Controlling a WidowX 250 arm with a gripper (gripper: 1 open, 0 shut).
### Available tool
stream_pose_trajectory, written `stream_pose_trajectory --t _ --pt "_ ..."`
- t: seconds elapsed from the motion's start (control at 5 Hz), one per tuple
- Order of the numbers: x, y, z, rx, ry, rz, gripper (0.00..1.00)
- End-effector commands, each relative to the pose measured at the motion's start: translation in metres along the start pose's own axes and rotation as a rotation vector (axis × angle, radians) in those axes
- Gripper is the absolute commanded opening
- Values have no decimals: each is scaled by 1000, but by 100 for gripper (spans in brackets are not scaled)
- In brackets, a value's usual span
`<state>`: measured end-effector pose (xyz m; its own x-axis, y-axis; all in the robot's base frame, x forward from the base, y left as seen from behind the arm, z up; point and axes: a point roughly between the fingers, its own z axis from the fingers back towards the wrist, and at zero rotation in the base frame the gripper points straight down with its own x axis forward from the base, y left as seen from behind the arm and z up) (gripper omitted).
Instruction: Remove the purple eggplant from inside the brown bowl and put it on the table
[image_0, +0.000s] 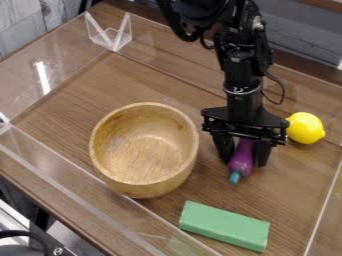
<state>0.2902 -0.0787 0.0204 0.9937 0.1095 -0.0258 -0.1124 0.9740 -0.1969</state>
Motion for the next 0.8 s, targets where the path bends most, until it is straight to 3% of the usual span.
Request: stream_pose_trajectory --t 0.0,0.2,0.4,0.6 --pt "0 -2 0 6 0 -8 0" --pt "0 -1 0 9 8 -5 100" --pt "0 1 0 17 13 1 0" --pt "-1 2 1 20 19 5 0"
